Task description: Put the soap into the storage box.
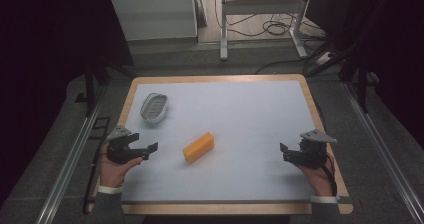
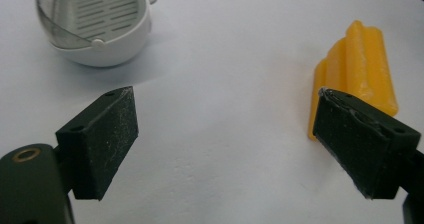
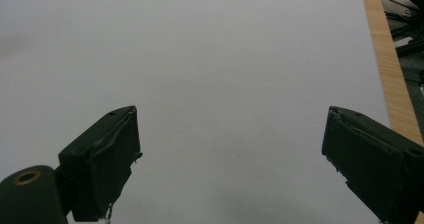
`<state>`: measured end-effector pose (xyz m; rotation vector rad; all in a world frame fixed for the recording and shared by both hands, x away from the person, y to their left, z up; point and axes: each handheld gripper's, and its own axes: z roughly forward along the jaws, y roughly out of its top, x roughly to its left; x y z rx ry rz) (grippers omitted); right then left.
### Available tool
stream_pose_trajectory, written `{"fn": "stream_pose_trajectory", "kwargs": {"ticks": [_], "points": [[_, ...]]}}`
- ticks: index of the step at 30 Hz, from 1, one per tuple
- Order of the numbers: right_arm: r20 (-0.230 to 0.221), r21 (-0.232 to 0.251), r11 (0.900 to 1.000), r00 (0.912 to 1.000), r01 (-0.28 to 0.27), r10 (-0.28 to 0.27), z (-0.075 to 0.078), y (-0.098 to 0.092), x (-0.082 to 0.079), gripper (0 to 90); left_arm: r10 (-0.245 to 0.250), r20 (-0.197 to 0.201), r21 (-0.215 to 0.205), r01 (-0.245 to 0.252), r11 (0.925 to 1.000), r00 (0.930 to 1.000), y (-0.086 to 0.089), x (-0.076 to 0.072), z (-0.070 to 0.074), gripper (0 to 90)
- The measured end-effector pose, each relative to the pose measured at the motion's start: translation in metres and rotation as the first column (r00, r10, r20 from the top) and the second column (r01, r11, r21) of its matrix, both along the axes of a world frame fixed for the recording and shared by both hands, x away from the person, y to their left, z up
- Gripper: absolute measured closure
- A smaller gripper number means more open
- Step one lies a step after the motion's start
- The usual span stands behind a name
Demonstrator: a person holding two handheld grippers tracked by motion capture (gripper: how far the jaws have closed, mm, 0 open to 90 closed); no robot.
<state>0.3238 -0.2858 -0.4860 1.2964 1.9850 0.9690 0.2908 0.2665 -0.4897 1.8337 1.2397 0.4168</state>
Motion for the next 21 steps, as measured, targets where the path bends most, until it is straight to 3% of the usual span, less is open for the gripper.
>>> {"fn": "stream_pose_trajectory", "kwargs": {"ticks": [2,4,7,9,13,16,21], "points": [[0.012,0.007,1.0,0.9999,0.009,-0.009,0.0008,-0.0024,0.0,8.6,-0.001,-0.02,0.019,0.001,0.9998,0.9998,-0.0002,-0.0009,-0.0003,11.8],[0.016,0.014,1.0,0.9999,0.006,-0.006,0.0019,-0.003,-0.0012,8.5,0.001,-0.027,0.013,-0.001,0.9999,0.9996,0.0001,-0.0013,-0.0004,12.0],[0.038,0.055,0.997,0.998,-0.052,0.05,0.0031,-0.0017,-0.0035,8.5,-0.005,-0.031,0.023,0.006,0.9997,0.9995,-0.0012,-0.0008,-0.0015,12.9],[0.041,0.042,0.997,0.9975,-0.06,0.058,0.0027,-0.0001,-0.0037,8.5,-0.012,-0.031,0.033,0.013,0.9994,0.9995,-0.0022,-0.0007,-0.0018,13.2],[0.023,0.044,0.997,0.9979,-0.062,0.061,-0.0009,-0.0019,-0.0027,8.5,-0.005,0.006,0.129,0.004,0.9916,1.0,-0.006,-0.0027,0.0008,16.6],[0.021,0.04,0.998,0.9986,-0.05,0.049,-0.0022,-0.0029,-0.0026,8.5,0.002,0.018,0.102,-0.004,0.9948,0.9998,-0.0036,-0.004,0.0029,15.0],[0.033,0.016,0.999,0.9985,-0.045,0.044,-0.0041,-0.0004,-0.0038,8.4,-0.007,-0.01,0.097,0.007,0.9952,0.9999,-0.0038,-0.0041,0.0048,16.1]]}}
